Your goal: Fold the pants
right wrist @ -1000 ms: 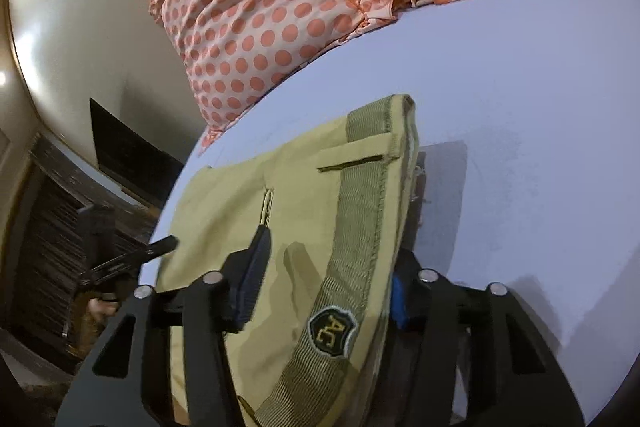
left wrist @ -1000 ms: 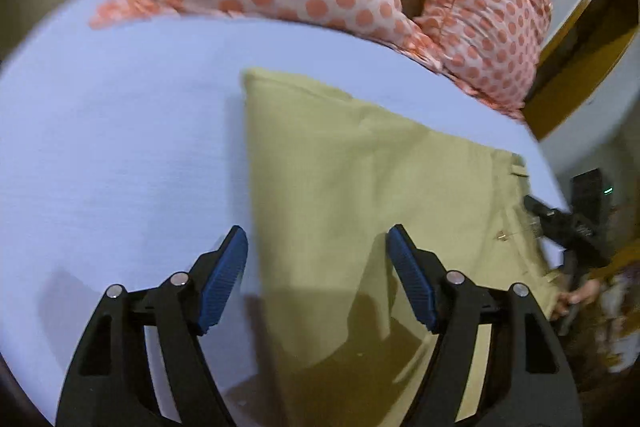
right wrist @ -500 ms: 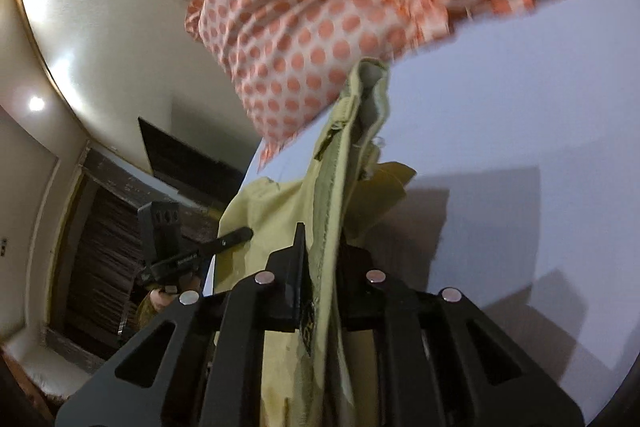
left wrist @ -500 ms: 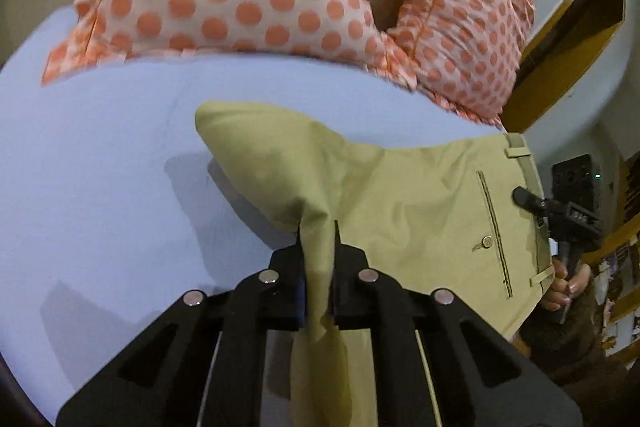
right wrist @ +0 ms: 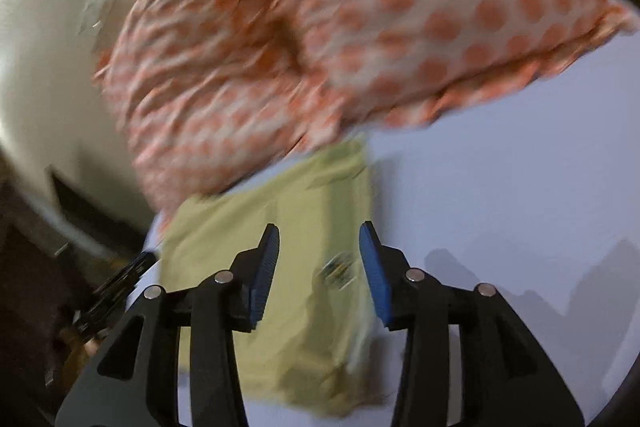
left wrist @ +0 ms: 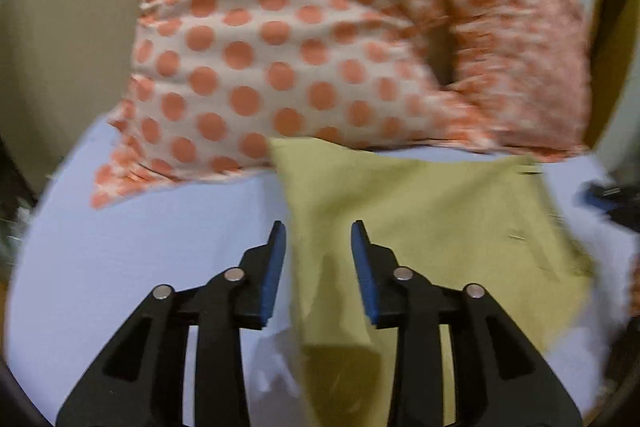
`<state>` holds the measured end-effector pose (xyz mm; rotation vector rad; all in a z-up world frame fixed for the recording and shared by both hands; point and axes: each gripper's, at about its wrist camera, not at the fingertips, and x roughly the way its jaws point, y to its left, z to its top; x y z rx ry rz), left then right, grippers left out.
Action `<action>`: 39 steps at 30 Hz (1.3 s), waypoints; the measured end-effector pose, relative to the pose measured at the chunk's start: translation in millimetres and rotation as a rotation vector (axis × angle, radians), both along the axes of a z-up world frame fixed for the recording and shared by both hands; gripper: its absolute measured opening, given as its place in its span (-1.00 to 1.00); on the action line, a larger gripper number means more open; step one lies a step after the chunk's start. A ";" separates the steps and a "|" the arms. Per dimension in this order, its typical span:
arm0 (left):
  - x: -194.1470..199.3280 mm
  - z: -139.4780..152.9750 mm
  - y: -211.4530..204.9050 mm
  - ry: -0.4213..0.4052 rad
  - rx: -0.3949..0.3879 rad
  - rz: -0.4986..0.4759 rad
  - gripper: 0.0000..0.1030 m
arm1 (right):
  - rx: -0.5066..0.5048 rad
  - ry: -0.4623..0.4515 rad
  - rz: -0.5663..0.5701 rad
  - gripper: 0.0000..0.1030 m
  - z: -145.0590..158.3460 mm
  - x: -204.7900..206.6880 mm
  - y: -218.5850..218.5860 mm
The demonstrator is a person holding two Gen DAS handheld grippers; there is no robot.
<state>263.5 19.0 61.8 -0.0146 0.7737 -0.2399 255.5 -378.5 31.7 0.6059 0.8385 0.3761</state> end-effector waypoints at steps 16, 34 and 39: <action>-77.9 -23.7 -18.7 0.132 0.055 0.004 0.77 | -0.314 -0.019 -0.040 0.97 7.2 -73.5 64.5; -190.3 -64.8 -8.1 0.154 0.143 0.096 0.97 | -0.654 0.044 -0.039 0.97 -43.7 -160.5 162.2; -194.5 -66.3 -8.9 0.118 0.137 0.100 0.97 | -0.659 0.040 -0.057 0.97 -45.1 -164.0 162.8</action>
